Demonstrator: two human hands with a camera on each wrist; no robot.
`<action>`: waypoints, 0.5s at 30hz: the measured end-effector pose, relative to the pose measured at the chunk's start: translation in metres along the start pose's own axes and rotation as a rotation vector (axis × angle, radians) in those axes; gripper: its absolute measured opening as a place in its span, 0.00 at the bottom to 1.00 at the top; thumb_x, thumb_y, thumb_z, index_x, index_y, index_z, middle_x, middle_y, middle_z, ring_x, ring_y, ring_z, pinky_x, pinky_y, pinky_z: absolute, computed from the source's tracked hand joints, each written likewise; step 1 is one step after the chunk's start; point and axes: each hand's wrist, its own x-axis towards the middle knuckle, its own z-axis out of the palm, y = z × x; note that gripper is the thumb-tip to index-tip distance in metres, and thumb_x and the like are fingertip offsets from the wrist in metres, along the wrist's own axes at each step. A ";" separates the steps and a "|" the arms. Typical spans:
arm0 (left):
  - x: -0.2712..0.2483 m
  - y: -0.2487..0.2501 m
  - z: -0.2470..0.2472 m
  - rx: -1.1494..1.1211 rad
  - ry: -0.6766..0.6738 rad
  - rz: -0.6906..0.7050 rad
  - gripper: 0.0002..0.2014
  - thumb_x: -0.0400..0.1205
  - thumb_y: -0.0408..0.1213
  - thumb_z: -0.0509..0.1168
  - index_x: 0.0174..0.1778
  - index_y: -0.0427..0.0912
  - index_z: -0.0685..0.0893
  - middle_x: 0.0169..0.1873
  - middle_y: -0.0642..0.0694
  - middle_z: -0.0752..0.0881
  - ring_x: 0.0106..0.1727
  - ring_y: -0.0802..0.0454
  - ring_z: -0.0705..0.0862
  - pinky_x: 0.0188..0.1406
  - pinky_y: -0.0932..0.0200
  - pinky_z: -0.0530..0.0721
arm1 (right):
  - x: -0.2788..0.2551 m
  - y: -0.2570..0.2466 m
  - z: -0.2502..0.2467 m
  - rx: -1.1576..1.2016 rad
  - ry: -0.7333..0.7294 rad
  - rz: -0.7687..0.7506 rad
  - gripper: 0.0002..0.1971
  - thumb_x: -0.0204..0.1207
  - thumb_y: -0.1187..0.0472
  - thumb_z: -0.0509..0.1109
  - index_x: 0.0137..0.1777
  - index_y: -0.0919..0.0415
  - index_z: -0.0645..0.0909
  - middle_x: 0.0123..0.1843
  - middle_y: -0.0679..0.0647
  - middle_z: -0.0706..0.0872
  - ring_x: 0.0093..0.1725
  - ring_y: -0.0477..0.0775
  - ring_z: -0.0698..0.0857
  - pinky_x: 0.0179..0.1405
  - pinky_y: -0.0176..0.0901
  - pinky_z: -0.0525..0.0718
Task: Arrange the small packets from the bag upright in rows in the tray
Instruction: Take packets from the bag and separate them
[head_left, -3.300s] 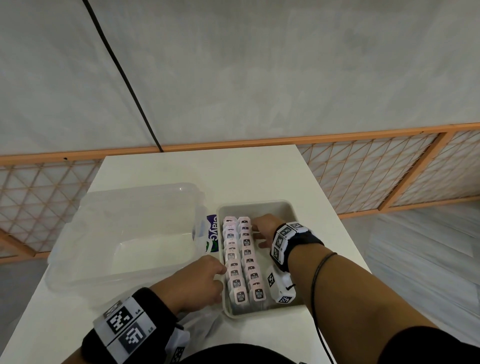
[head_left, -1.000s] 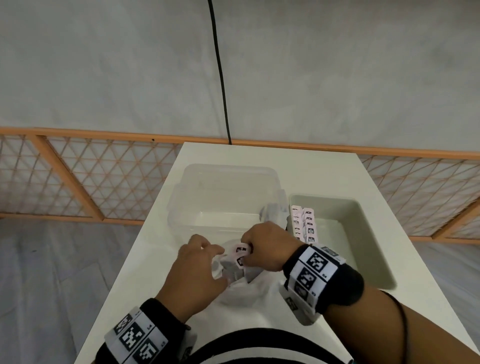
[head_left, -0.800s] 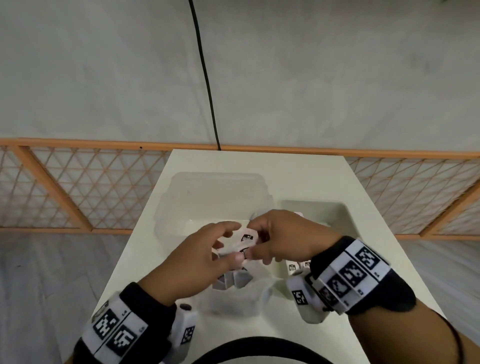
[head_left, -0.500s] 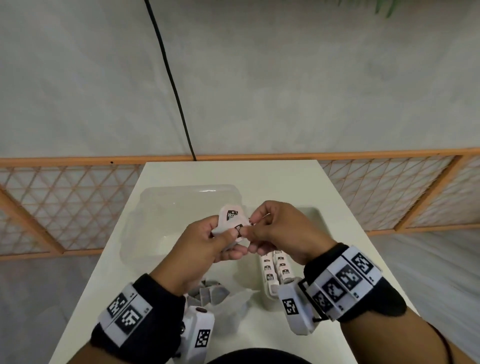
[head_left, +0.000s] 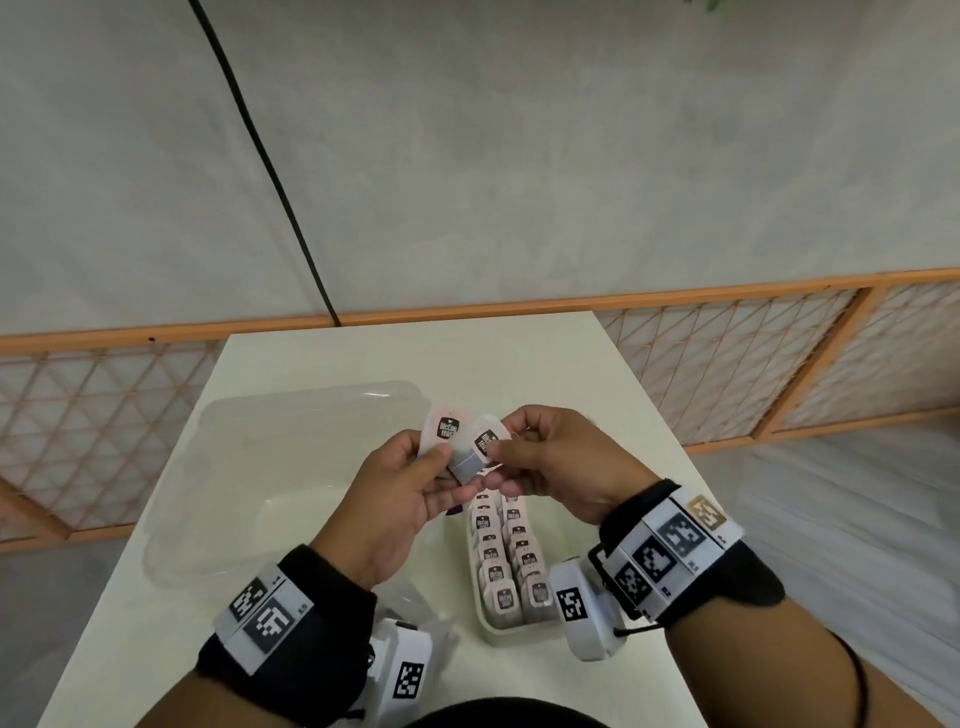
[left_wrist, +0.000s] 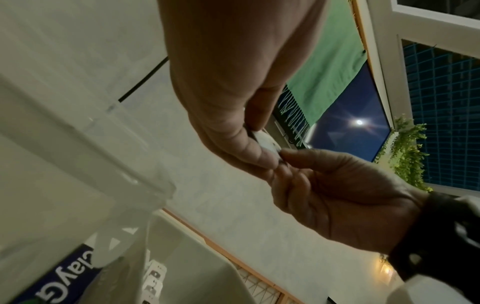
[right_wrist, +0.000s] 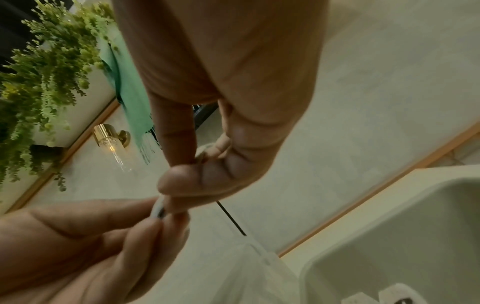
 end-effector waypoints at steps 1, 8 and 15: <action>0.003 -0.001 0.002 -0.007 0.023 0.009 0.06 0.85 0.29 0.57 0.53 0.30 0.76 0.49 0.26 0.87 0.43 0.36 0.90 0.39 0.58 0.90 | 0.003 0.002 -0.001 0.042 -0.003 0.007 0.07 0.73 0.73 0.72 0.47 0.67 0.78 0.34 0.63 0.87 0.30 0.53 0.88 0.26 0.35 0.85; 0.016 -0.005 0.007 -0.145 0.063 0.043 0.07 0.87 0.30 0.55 0.49 0.32 0.76 0.40 0.34 0.90 0.38 0.43 0.91 0.41 0.54 0.90 | 0.020 0.012 -0.001 0.079 0.066 -0.098 0.05 0.71 0.73 0.74 0.44 0.75 0.82 0.29 0.58 0.84 0.27 0.48 0.85 0.27 0.32 0.83; 0.016 0.000 0.001 -0.218 0.161 0.089 0.09 0.87 0.31 0.53 0.48 0.37 0.78 0.44 0.36 0.90 0.43 0.42 0.90 0.39 0.54 0.90 | 0.016 0.004 -0.007 -0.074 0.053 -0.227 0.05 0.71 0.74 0.74 0.42 0.67 0.83 0.29 0.55 0.85 0.27 0.49 0.81 0.27 0.36 0.79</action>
